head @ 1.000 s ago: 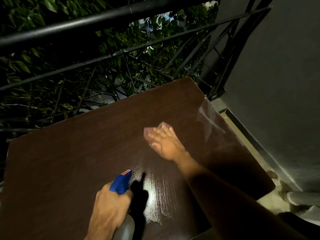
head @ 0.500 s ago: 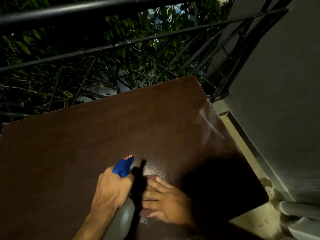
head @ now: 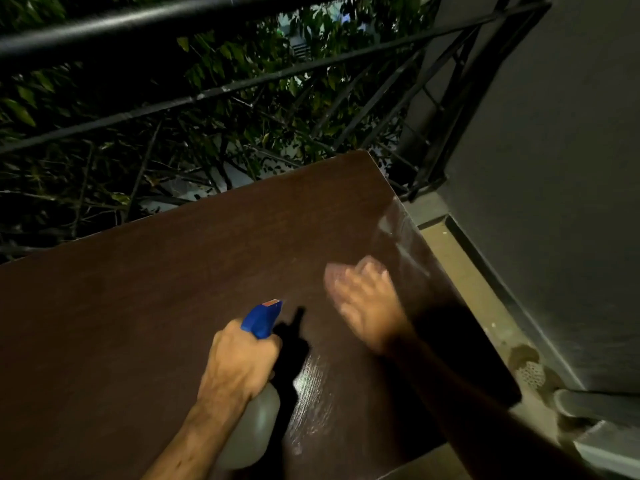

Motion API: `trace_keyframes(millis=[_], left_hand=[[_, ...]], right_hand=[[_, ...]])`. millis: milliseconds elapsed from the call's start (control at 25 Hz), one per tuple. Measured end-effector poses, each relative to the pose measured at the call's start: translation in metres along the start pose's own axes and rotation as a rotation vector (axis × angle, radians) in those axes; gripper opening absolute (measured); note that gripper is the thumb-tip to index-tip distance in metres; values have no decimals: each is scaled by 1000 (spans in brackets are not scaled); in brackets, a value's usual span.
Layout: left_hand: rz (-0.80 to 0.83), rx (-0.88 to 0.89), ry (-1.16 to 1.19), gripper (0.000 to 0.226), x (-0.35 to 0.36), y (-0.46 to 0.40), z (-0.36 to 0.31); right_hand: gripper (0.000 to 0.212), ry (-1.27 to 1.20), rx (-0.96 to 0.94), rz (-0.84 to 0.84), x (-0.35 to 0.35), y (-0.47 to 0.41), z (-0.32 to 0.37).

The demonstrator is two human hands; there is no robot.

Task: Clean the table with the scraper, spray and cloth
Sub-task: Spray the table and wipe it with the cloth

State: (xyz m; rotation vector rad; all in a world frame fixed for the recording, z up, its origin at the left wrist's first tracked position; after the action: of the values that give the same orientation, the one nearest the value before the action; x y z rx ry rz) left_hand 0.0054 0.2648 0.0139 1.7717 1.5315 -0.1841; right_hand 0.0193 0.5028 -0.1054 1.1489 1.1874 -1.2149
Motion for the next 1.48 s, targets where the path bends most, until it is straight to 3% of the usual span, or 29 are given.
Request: trace_keyframes(millis=[160, 280, 400, 520, 640, 840, 960, 1040, 1200, 1280, 1360, 1480], left_hand=[[-3, 13, 9, 17, 11, -9, -12], [-2, 29, 20, 20, 14, -14, -18], [-19, -2, 7, 18, 15, -20, -15], [-18, -9, 11, 24, 18, -23, -16], [-27, -25, 1, 23, 21, -26, -21], [6, -11, 21, 18, 25, -36, -32], [-1, -20, 49, 16, 24, -43, -35], [6, -24, 45, 15, 25, -44, -36], [5, -2, -12, 27, 25, -48, -37], [20, 10, -45, 26, 27, -48, -38], [35, 25, -61, 28, 30, -44, -41], [42, 22, -70, 24, 36, -39, -47]], right_hand=[[50, 11, -294, 78, -3, 115, 48], [55, 37, -368, 22, 1, 87, 21], [43, 60, -114, -31, 8, -2, -27], [55, 18, 179, 4, 2, -84, -81], [54, 9, 239, 98, 5, -116, -98], [46, 55, 69, -129, 16, -13, -67], [56, 81, -98, -83, 19, 88, -42], [66, 65, -117, -26, 19, 110, -43], [63, 53, -111, -189, 22, -2, -74], [51, 13, 99, -131, 11, -78, -107], [52, -36, 234, 2, 3, -127, -130], [54, -52, 255, 42, 2, -132, -135]])
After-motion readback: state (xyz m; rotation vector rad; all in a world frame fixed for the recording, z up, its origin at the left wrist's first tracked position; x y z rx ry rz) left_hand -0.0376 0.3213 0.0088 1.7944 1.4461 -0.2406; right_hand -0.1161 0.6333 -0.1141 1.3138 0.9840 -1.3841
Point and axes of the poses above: each hand's wrist, its own y-axis away from the middle knuckle, its own x-axis out of the palm, z = x × y, the point moved 4 cm from there along -y, towards the middle knuckle, and after that the axes turned 15 degrees about y, right-handed, at the moved point
